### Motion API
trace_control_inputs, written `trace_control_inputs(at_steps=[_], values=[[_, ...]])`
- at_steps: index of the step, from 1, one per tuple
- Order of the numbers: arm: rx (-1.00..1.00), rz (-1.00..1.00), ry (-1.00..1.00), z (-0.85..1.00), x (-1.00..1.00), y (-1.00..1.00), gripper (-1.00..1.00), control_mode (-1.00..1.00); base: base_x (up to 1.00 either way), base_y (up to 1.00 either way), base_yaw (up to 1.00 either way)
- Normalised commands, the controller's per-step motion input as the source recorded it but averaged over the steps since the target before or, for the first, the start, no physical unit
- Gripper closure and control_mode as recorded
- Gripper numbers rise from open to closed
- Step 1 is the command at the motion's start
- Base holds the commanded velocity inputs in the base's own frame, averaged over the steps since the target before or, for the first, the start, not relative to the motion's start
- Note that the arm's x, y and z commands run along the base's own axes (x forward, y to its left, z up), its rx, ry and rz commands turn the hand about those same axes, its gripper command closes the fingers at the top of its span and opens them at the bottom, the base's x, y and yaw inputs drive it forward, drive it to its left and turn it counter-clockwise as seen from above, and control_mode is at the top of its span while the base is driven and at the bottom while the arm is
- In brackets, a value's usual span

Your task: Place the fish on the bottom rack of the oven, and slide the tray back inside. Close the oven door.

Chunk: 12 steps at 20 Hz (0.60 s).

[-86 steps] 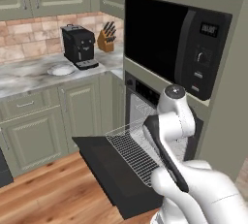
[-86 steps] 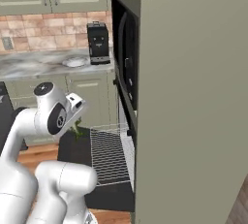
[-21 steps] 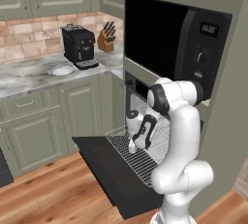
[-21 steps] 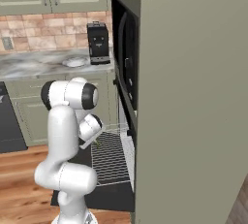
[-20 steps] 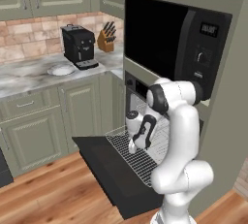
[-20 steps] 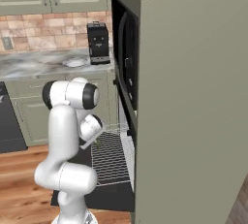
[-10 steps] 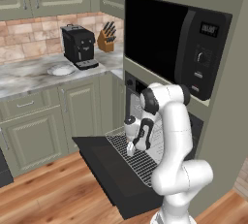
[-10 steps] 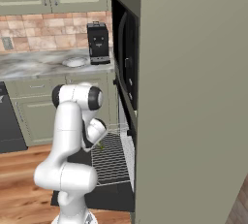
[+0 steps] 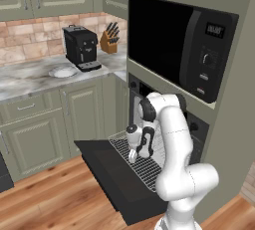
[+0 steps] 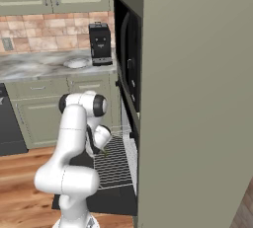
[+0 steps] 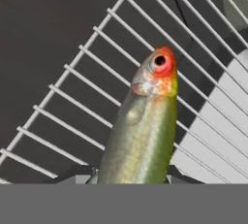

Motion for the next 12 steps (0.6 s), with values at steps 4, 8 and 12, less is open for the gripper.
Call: trace_control_inputs(at_steps=[4, 8, 12], values=[[0.0, 0.0, 0.0, -0.44, 0.39, 0.0, 1.0, -1.0, 0.0, 0.0, 0.0], [0.0, 0.0, 0.0, -0.45, 0.4, 0.0, 1.0, -1.0, 0.0, 0.0, 0.0], [0.0, 0.0, 0.0, -0.45, 0.43, 0.0, 1.0, -1.0, 0.0, 0.0, 0.0]])
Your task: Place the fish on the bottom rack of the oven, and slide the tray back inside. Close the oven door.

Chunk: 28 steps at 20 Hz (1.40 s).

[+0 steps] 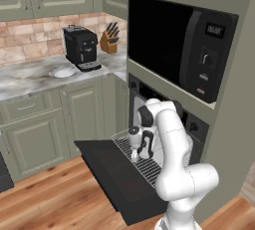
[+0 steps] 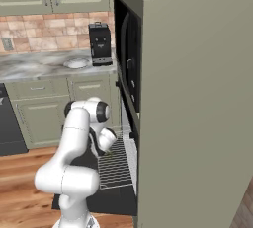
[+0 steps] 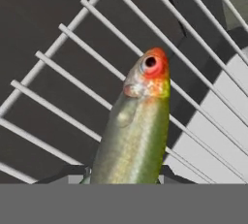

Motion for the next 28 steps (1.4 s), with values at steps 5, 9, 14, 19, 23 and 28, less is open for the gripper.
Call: trace_control_inputs(at_steps=[5, 9, 14, 19, 23, 28], values=[[0.0, 0.0, 0.0, -0.5, 0.25, 0.07, -1.0, -1.0, 0.0, 0.0, 0.0], [-0.04, 0.0, 0.0, -0.38, 0.0, 0.62, -1.0, -1.0, 0.0, 0.0, 0.0], [-0.01, 0.0, 0.0, -0.11, 0.0, 0.46, -1.0, -1.0, 0.0, 0.0, 0.0], [0.0, 0.0, -0.01, 0.19, -0.07, 0.21, -1.0, -1.0, 0.0, 0.0, 0.0], [0.0, -0.01, 0.0, 0.64, -0.35, 0.22, -1.0, -1.0, 0.0, 0.0, 0.0], [0.04, -0.06, -0.01, 0.73, -0.57, 0.35, -1.0, -1.0, 0.0, 0.0, 0.0]])
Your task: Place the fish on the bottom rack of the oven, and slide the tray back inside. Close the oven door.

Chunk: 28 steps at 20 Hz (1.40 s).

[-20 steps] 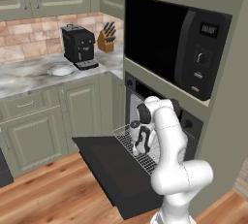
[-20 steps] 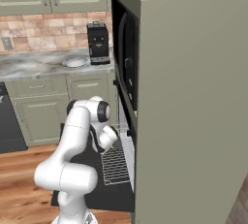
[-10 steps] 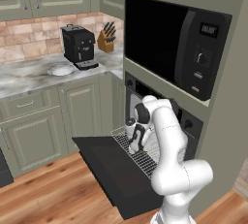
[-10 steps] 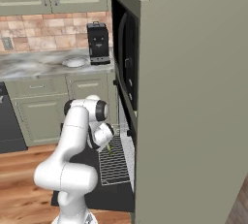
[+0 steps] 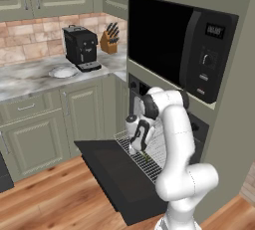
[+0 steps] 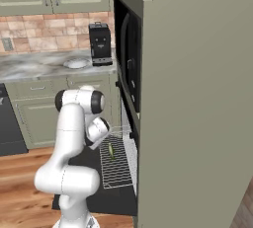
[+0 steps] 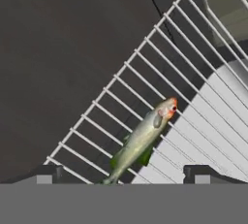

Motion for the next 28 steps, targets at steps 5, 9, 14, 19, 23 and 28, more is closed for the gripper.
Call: trace_control_inputs(at_steps=[5, 9, 14, 19, 23, 28], values=[[0.02, -0.01, 0.0, 0.38, -0.51, 0.57, -1.0, -1.0, 0.0, 0.0, 0.0], [0.0, 0.0, -0.03, 0.09, -0.22, 0.37, -1.0, -1.0, 0.0, 0.0, 0.0], [0.0, 0.11, 0.0, -0.01, 0.0, 0.13, -1.0, -1.0, 0.0, 0.0, 0.0], [0.0, 0.18, 0.0, -0.15, 0.0, 0.16, -1.0, -1.0, 0.0, 0.0, 0.0], [0.0, 0.21, 0.01, -0.09, 0.12, 0.04, -1.0, -1.0, 0.0, 0.0, 0.0], [-0.01, 0.26, 0.01, -0.14, 0.25, 0.0, -1.0, -1.0, 0.0, 0.0, 0.0]])
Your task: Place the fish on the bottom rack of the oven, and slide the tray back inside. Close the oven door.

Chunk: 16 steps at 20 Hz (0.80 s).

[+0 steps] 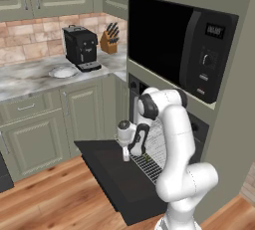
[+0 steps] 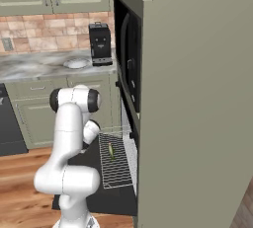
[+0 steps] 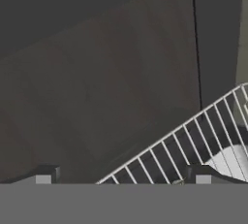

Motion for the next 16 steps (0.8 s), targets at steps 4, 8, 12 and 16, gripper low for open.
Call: trace_control_inputs(at_steps=[4, 8, 12, 16], values=[[-0.04, 0.29, 0.0, -0.24, 0.34, 0.0, -1.0, -1.0, 0.0, 0.0, 0.0], [-0.14, 0.22, 0.03, -0.4, 0.47, 0.14, -1.0, -1.0, 0.0, 0.0, 0.0], [-0.23, 0.1, 0.02, -0.43, 0.58, 0.35, -1.0, -1.0, 0.0, 0.0, 0.0], [-0.23, 0.05, 0.07, -0.41, 0.52, 0.38, -1.0, -1.0, 0.0, 0.0, 0.0]])
